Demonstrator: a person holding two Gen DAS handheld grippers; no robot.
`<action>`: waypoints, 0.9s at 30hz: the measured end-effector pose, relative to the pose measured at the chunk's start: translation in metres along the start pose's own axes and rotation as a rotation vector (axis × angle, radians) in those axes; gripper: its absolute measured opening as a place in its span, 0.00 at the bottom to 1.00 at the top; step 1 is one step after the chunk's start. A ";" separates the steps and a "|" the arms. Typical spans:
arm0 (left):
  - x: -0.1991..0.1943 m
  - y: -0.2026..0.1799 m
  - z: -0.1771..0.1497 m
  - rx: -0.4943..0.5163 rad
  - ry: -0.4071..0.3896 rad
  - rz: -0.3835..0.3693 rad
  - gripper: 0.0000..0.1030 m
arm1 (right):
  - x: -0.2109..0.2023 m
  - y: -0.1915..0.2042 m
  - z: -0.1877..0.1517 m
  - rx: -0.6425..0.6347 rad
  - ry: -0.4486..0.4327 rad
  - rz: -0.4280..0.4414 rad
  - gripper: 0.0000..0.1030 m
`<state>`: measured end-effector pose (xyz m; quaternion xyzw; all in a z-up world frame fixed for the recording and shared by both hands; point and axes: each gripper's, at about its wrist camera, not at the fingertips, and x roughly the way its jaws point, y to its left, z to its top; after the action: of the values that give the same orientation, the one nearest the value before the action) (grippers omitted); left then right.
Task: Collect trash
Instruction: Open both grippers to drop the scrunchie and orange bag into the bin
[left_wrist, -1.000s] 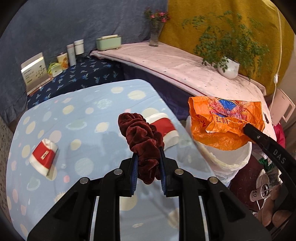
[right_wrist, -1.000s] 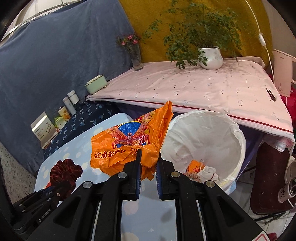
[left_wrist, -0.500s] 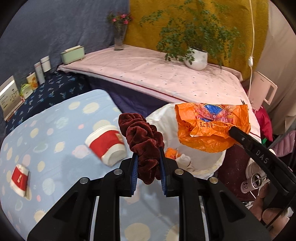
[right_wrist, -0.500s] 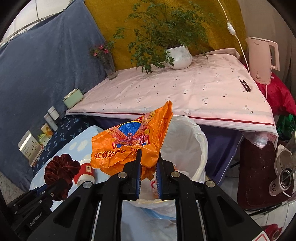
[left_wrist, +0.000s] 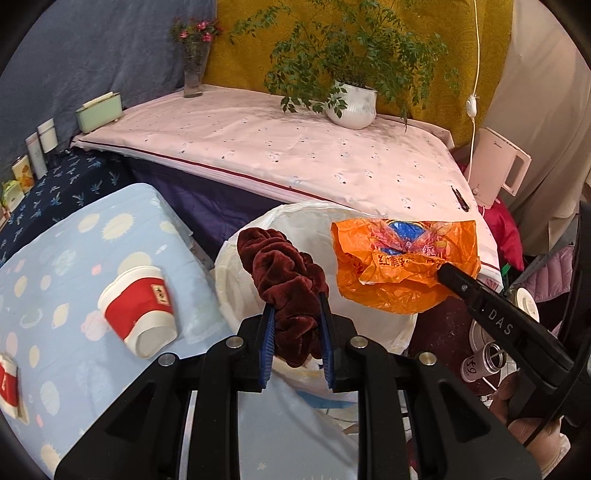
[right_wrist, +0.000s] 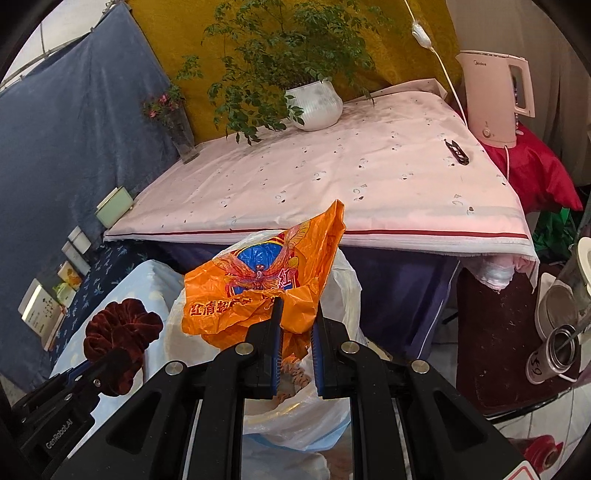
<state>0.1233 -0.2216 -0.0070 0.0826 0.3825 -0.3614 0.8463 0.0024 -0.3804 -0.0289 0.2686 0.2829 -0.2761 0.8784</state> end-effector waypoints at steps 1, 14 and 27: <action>0.002 -0.001 0.001 -0.001 0.000 -0.005 0.22 | 0.002 0.000 0.001 -0.001 0.002 -0.001 0.13; 0.017 0.005 0.001 -0.025 0.008 0.060 0.50 | 0.015 0.010 0.000 -0.027 0.013 0.003 0.29; -0.004 0.041 -0.009 -0.100 0.002 0.130 0.59 | 0.009 0.047 -0.011 -0.095 0.036 0.044 0.40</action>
<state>0.1436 -0.1862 -0.0158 0.0652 0.3946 -0.2861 0.8707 0.0345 -0.3434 -0.0274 0.2376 0.3057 -0.2383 0.8907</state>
